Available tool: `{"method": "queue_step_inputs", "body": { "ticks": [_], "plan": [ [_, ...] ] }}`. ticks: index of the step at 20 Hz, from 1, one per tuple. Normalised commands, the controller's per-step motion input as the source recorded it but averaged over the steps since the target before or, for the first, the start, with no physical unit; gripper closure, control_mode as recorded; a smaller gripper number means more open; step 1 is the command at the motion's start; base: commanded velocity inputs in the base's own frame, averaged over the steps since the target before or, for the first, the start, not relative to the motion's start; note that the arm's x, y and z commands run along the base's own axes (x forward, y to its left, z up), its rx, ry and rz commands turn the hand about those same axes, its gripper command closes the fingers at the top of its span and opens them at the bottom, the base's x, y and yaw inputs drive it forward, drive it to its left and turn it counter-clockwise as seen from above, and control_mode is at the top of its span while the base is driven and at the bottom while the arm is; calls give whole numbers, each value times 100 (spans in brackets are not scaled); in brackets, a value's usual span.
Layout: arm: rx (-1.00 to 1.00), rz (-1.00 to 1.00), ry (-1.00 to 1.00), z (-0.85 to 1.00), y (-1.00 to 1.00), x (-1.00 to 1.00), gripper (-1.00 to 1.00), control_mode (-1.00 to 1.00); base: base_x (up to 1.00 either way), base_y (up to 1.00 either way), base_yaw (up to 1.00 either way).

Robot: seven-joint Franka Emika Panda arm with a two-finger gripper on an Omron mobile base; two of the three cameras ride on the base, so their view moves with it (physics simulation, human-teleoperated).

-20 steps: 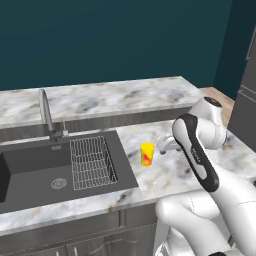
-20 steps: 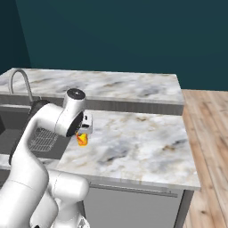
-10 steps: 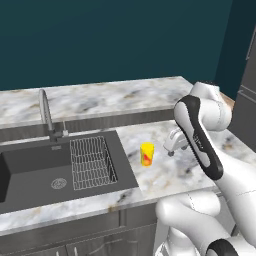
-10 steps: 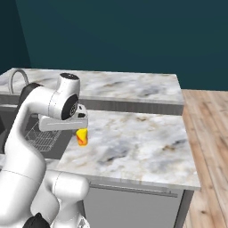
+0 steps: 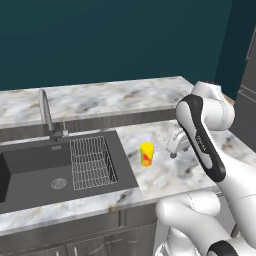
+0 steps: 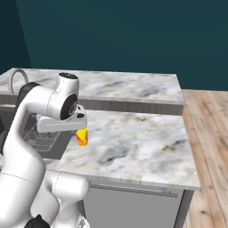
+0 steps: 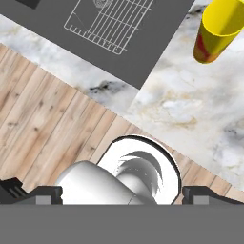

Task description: Pick the cup and bowl from the counter and place them on the counter next to the sink.

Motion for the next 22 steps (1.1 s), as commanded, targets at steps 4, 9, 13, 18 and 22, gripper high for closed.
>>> {"method": "queue_step_inputs", "body": {
  "ticks": [4,9,13,18,22],
  "plan": [
    [0,0,0,0,0,0,-100,-100,0,0,0],
    [0,0,0,0,0,0,-100,100,-9,1,0],
    [0,0,0,0,0,0,-100,100,-94,1,-7],
    [0,0,0,0,0,0,-100,100,-78,0,-12],
    [0,0,0,0,0,0,-100,100,12,0,37]
  ]
}}
